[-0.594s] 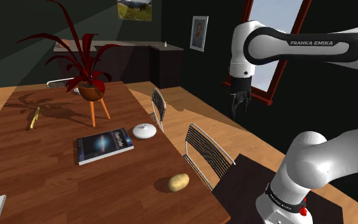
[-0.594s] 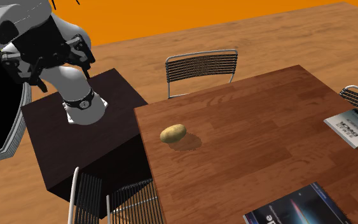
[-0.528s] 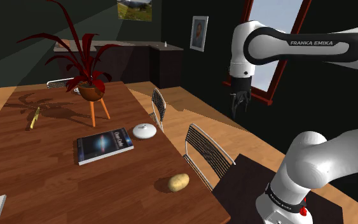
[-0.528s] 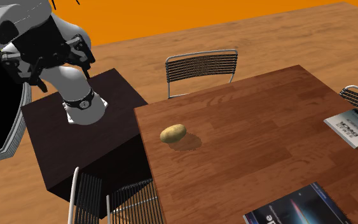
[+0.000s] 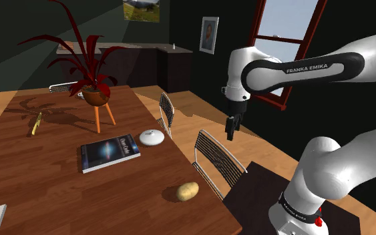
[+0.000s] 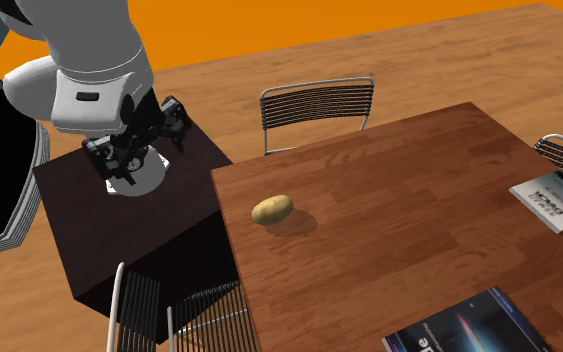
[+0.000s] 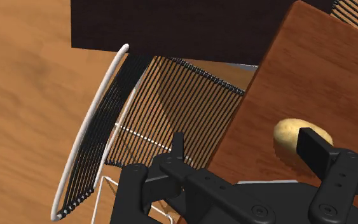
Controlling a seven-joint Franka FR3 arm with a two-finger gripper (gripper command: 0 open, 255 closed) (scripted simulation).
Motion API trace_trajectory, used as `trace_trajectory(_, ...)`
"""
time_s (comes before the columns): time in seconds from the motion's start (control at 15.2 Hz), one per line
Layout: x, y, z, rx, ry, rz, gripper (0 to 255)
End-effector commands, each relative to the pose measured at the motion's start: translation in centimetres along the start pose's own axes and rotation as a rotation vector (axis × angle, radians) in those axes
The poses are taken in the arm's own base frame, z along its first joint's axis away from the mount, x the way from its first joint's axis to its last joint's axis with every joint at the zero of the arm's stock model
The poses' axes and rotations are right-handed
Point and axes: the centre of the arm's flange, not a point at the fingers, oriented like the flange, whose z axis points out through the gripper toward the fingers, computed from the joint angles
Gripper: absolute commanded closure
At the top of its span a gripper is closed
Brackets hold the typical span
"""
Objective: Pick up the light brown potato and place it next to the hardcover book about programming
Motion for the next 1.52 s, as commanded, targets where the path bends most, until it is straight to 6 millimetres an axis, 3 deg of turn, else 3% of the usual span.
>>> trace_trajectory(0.0, 1.2, -1.1, 2.1, -0.005, 0.021, -0.085, 0)
trace_trajectory(0.66, 5.6, -8.1, 11.6, -0.029, 0.113, -0.497, 0)
trace_trajectory(1.25, 7.7, -15.2, 20.1, -0.051, 0.194, -0.864, 0)
trace_trajectory(1.45, 8.0, -15.3, 21.6, -0.051, 0.194, -0.864, 0)
